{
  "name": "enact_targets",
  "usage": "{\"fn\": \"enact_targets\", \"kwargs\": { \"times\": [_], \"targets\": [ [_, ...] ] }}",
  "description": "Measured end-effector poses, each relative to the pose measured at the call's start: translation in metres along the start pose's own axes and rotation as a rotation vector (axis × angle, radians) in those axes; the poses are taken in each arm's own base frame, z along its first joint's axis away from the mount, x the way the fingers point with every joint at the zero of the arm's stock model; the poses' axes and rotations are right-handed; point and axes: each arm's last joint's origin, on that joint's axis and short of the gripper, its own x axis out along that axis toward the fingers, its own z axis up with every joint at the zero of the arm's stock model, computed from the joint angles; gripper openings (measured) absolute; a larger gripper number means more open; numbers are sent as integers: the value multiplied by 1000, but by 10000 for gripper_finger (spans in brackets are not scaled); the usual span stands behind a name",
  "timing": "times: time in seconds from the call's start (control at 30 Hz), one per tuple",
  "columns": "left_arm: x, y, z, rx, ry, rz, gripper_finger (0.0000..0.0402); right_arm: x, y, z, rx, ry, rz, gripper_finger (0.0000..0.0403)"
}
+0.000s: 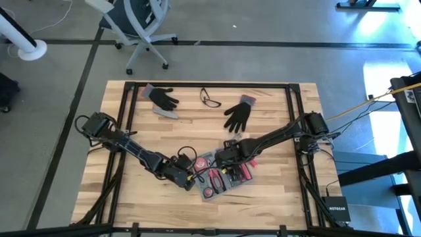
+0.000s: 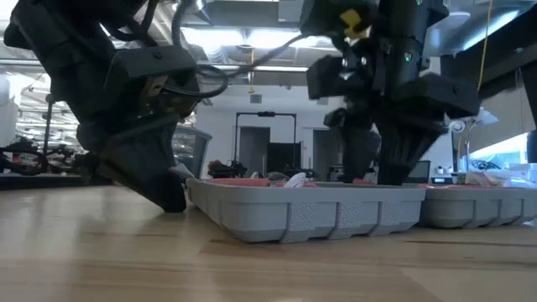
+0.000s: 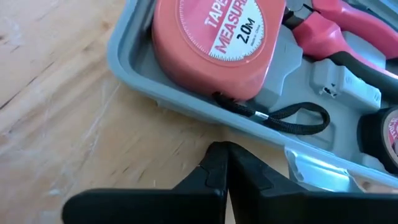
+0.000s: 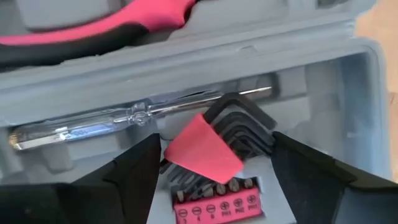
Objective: Prefit tool cases
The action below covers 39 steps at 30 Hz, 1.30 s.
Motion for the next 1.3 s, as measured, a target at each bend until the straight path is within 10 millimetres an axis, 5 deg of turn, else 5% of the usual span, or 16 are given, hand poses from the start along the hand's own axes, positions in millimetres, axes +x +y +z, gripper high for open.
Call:
{"fn": "enact_targets", "kwargs": {
  "times": [0.33, 0.6, 1.0, 1.3],
  "targets": [
    [0, 0, -1, 33, -10, 1, 0, 3, 0, 2, 27, -7, -23, 273],
    [0, 0, -2, 47, -9, 3, 0, 1, 0, 0, 46, 12, -12, 176],
    [0, 0, -2, 47, -8, 3, 0, -3, 0, 2, 32, 32, -28, 116],
    [0, 0, -2, 73, -9, 5, 0, -11, -1, 10, 26, 12, -41, 10]
  ]
}}
